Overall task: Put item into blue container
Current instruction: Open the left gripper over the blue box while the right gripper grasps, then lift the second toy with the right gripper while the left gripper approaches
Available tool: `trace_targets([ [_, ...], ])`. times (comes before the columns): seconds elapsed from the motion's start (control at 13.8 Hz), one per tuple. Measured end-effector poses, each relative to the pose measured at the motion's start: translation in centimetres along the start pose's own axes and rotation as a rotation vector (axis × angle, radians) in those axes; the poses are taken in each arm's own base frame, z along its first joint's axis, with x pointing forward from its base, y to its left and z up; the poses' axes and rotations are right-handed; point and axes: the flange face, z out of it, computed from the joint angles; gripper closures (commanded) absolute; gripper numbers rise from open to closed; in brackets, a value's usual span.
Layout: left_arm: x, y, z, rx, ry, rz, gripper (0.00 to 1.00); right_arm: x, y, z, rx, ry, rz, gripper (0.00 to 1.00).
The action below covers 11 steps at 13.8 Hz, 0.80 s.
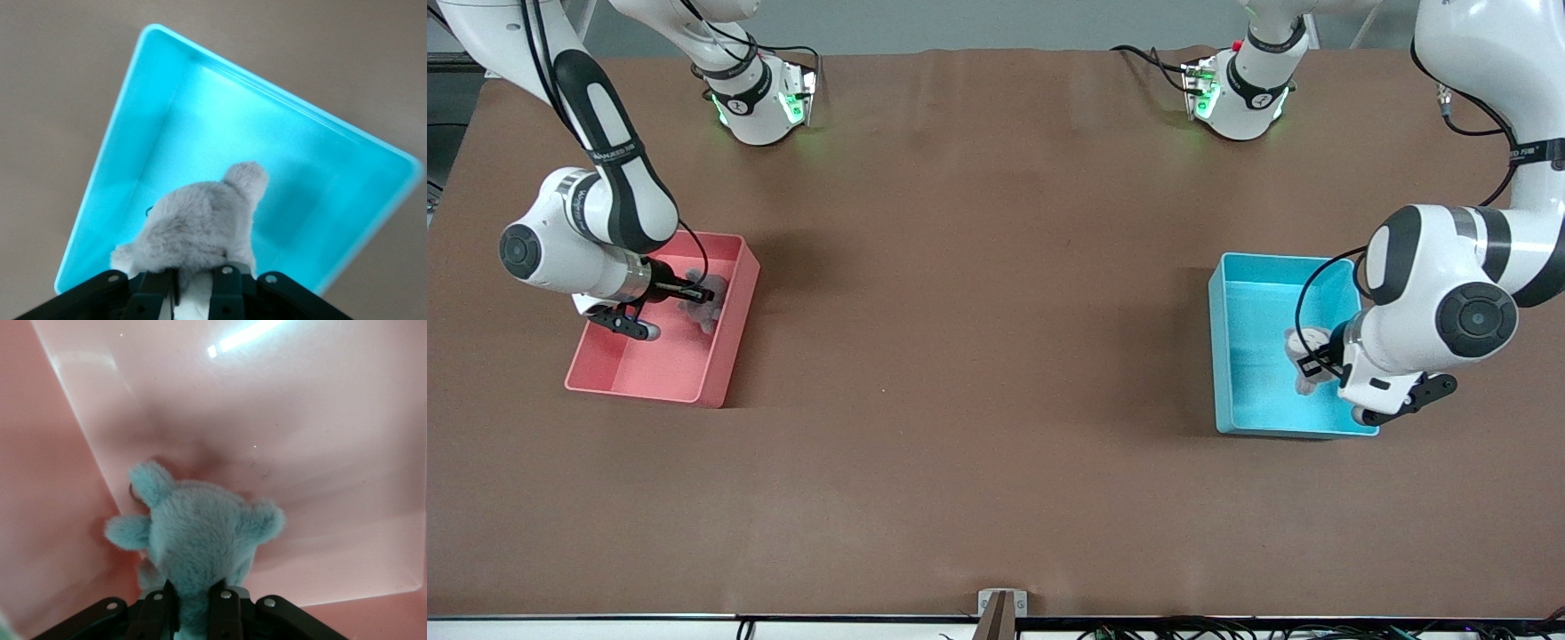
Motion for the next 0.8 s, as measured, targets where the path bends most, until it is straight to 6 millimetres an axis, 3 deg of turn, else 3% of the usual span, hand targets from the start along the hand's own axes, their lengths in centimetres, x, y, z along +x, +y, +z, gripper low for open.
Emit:
trace_targets([
  [0.07,0.4,-0.9,1.2,-0.003,-0.004,-0.010,0.01,0.4,-0.3,-1.0,0.003,-0.014,-0.004,1.00],
  [0.22,0.5,-1.3,2.2,-0.005,-0.009,-0.015,0.00,1.2,-1.2,-4.0,0.012,-0.040,-0.018,1.00],
  [0.36,0.5,-0.8,0.7,-0.022,0.022,-0.007,0.00,2.1,-2.3,-8.3,0.022,-0.058,-0.033,1.00],
  [0.58,0.6,-1.2,-7.0,-0.066,0.125,0.030,0.00,2.5,-5.0,-15.2,0.001,-0.063,0.027,1.00],
  [0.72,0.0,-2.3,-12.8,-0.069,0.163,0.102,0.00,1.6,-9.4,-17.6,-0.018,-0.048,0.093,1.00],
  [0.8,-0.4,-2.8,-15.1,-0.068,0.173,0.138,0.00,0.9,-12.1,-17.9,-0.029,-0.037,0.124,1.00],
])
